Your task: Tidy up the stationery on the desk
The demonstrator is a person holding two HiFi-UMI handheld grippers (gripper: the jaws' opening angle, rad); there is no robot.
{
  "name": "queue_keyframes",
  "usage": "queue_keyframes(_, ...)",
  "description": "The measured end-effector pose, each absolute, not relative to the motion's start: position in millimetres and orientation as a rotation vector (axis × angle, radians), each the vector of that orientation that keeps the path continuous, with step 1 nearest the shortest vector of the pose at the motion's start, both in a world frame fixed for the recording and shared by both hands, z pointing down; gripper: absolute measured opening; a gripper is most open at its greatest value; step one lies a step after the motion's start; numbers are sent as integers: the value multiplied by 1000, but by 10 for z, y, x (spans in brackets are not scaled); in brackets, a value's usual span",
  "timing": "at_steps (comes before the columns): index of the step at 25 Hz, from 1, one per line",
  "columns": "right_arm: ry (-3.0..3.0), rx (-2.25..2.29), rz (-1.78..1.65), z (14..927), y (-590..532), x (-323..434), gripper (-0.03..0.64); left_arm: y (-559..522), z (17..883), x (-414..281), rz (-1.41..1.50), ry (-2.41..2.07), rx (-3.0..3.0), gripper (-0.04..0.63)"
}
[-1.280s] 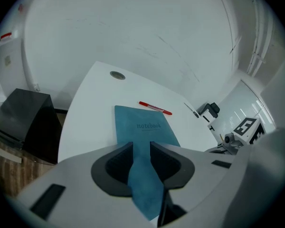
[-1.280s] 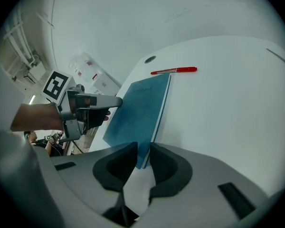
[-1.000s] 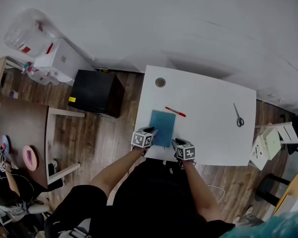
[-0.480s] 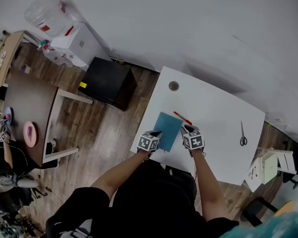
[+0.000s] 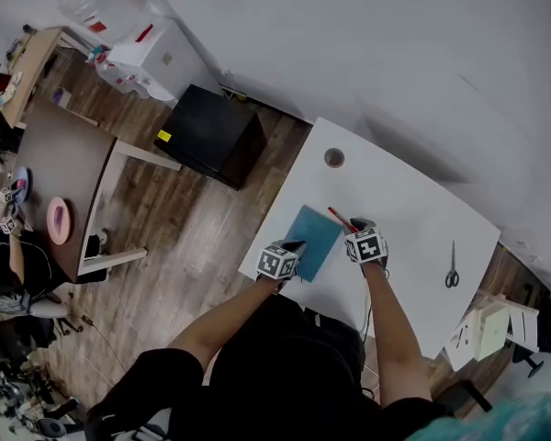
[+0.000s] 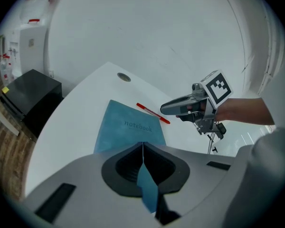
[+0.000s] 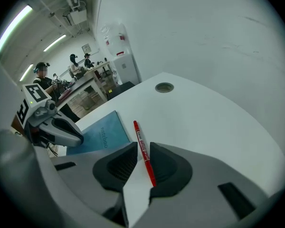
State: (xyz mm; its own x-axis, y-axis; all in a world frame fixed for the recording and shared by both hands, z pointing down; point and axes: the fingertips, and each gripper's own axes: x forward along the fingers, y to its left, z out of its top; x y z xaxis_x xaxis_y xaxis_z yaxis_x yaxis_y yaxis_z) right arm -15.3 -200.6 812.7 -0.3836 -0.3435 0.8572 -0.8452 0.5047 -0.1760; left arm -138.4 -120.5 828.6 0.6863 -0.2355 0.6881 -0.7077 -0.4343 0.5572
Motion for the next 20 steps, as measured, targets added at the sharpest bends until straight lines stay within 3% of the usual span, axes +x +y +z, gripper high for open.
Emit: queue_keyframes(20,-1903,922,845,8352,-2019,-155,63,-1173,8363,-1580,724,-820,1943,18)
